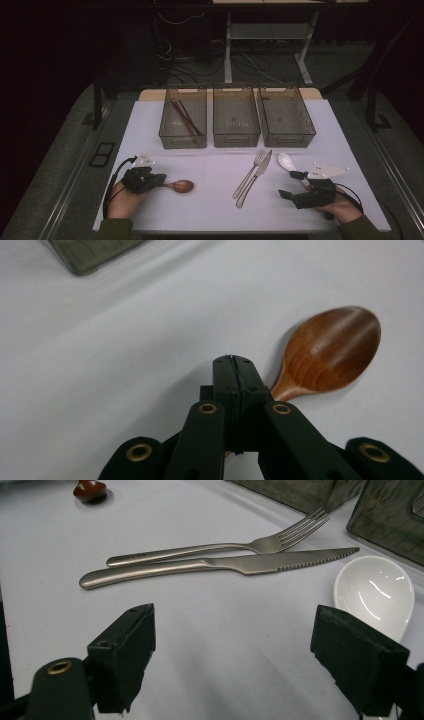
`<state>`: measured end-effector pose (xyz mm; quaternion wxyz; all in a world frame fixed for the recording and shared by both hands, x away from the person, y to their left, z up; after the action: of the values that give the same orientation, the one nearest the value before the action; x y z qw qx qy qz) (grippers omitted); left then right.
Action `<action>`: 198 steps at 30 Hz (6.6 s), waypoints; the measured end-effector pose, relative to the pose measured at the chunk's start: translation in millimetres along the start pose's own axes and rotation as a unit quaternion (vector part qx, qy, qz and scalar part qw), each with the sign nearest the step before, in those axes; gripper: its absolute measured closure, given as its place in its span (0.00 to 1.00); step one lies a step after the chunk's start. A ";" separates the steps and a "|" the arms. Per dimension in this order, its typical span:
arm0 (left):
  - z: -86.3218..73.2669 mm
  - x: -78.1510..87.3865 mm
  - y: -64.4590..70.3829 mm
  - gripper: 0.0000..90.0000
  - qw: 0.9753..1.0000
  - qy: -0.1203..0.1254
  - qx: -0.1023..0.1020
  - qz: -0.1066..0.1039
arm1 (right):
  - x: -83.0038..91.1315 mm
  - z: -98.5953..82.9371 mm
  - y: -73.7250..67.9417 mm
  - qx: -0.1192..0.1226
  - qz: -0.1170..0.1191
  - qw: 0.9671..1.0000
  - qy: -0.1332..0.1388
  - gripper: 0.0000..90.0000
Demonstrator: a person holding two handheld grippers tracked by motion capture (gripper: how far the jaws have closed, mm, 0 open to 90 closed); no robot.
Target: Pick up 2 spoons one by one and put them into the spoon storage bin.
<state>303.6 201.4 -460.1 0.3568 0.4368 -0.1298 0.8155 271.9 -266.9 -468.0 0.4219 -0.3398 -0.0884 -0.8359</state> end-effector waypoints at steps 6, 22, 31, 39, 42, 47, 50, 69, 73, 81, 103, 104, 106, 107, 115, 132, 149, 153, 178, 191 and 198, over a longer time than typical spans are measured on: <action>11.5 1.5 10.2 0.81 0.998 0.044 0.002 -0.039 | -0.7 0.1 0.4 0.002 0.000 1.000 -0.001 0.20; 27.6 -19.6 42.5 0.44 0.994 0.046 -0.054 -0.088 | -1.7 0.0 -0.4 0.004 0.000 1.000 -0.002 0.20; 23.5 -26.6 40.2 0.42 0.994 0.030 -0.067 -0.086 | -2.2 -0.6 -0.6 0.009 0.000 1.000 -0.007 0.20; 20.8 -30.4 39.4 0.42 0.994 0.014 -0.070 -0.081 | -2.7 -1.0 -0.8 0.010 -0.001 1.000 -0.010 0.20; 20.3 -31.5 39.0 0.42 0.994 0.010 -0.077 -0.079 | -2.9 -1.3 -1.1 0.010 -0.003 1.000 -0.011 0.20; 19.3 -31.7 40.2 0.42 0.994 0.008 -0.076 -0.080 | -3.3 -1.4 -0.8 0.012 -0.005 1.000 -0.012 0.20; 18.8 -31.2 39.4 0.43 0.993 0.004 -0.087 -0.083 | -3.2 -1.7 -0.6 0.013 -0.006 1.000 -0.015 0.20; 11.6 -27.8 41.7 0.56 0.989 -0.011 -0.104 -0.100 | -3.4 -1.8 -0.7 0.015 -0.007 1.000 -0.016 0.20; 10.6 -26.0 41.7 0.61 0.989 -0.014 -0.108 -0.098 | -3.5 -1.9 -0.7 0.016 -0.008 1.000 -0.016 0.20; 10.5 -23.1 41.5 0.74 0.988 -0.017 -0.116 -0.096 | -3.7 -1.9 -0.9 0.016 -0.007 1.000 -0.016 0.20; 16.3 -19.8 42.2 0.90 0.989 -0.013 -0.115 -0.093 | -6.2 -0.6 -3.9 0.019 -0.004 1.000 -0.015 0.20; 17.0 -19.3 42.1 0.90 0.990 -0.011 -0.110 -0.092 | -6.3 -0.4 -3.9 0.018 -0.004 1.000 -0.014 0.20; 18.6 -18.6 41.8 0.90 0.991 -0.007 -0.103 -0.091 | -6.3 0.2 -3.9 0.016 -0.004 1.000 -0.011 0.20; 19.5 -18.5 41.4 0.90 0.990 -0.004 -0.104 -0.091 | -6.3 0.4 -4.0 0.015 -0.004 1.000 -0.010 0.19; 26.4 -16.7 42.9 0.90 0.992 0.013 -0.079 -0.097 | -7.6 1.2 -2.6 0.002 -0.012 1.000 -0.007 0.15; 54.7 -21.1 51.2 0.90 0.990 0.054 -0.080 -0.098 | -8.2 1.4 -3.1 0.008 -0.012 1.000 -0.008 0.15; 105.2 -30.6 54.0 0.91 0.989 0.084 -0.082 -0.091 | -8.1 2.1 -4.4 0.011 -0.008 1.000 -0.005 0.15; 120.1 -35.7 54.1 0.91 0.987 0.094 -0.081 -0.097 | -7.9 2.3 -4.7 0.010 -0.006 1.000 -0.004 0.15; 225.8 -57.0 54.5 0.91 0.982 0.128 -0.102 -0.094 | -6.9 3.1 -4.3 0.005 -0.005 1.000 0.001 0.15; 269.4 -86.8 51.9 0.90 0.985 0.125 -0.099 -0.067 | -6.1 3.1 -4.6 0.003 -0.004 1.000 0.002 0.15; 291.9 -102.4 54.0 0.90 0.986 0.124 -0.095 -0.063 | -5.8 3.1 -4.5 0.003 -0.003 1.000 0.003 0.15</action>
<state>484.3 -37.8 -366.4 0.4609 0.3038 -0.1337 0.8231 272.4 -259.0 -468.8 0.4206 -0.3357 -0.0906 -0.8379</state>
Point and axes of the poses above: each handheld gripper's, and its own axes: x roughly backward along the jaws, z roughly out of its top, y roughly to its right, the point moved 4 cm from there along -x, roughly forward along the jaws, and after that the axes turned 6 degrees about -y, right-handed, at the moved point
